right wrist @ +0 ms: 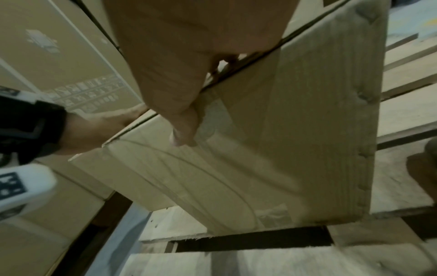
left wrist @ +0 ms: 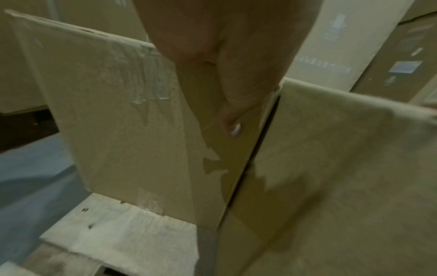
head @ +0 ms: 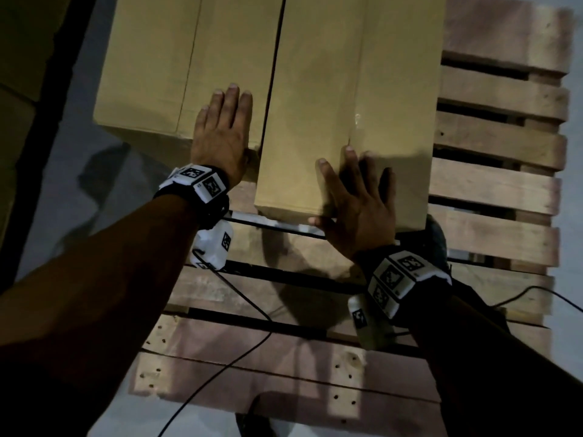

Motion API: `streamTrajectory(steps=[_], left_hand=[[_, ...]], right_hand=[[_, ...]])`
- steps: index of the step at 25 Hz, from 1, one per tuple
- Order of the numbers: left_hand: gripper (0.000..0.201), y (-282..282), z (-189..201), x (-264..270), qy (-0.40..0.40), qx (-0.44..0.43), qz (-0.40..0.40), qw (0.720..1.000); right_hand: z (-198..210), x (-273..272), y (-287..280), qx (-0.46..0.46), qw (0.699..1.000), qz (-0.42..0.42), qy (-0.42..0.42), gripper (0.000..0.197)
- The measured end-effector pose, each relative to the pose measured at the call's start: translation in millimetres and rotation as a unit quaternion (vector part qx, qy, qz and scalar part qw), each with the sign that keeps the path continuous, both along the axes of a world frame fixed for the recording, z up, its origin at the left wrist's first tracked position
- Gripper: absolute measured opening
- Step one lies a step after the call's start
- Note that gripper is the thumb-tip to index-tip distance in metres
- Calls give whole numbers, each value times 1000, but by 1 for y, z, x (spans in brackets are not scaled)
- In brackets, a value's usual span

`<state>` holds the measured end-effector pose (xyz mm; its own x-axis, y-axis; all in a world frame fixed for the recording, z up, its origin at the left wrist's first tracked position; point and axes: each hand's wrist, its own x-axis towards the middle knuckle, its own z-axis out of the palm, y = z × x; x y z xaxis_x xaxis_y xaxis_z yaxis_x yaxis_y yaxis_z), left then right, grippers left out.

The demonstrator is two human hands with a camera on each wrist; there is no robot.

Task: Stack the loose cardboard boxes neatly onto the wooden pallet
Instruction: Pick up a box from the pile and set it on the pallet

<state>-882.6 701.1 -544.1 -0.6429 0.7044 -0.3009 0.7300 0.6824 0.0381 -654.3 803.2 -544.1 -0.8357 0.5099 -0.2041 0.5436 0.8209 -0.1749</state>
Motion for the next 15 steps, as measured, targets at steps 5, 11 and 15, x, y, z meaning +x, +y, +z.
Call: streamTrajectory(steps=[5, 11, 15], left_hand=[[102, 1, -1, 0, 4, -15, -5, 1000], [93, -2, -5, -2, -7, 10, -15, 1000], [100, -2, -3, -7, -35, 1, -16, 999]], right_hand=[[-3, -20, 24, 11, 1000, 20, -3, 99], [-1, -24, 27, 5, 999, 30, -27, 103], [8, -24, 35, -65, 996, 35, -46, 100]])
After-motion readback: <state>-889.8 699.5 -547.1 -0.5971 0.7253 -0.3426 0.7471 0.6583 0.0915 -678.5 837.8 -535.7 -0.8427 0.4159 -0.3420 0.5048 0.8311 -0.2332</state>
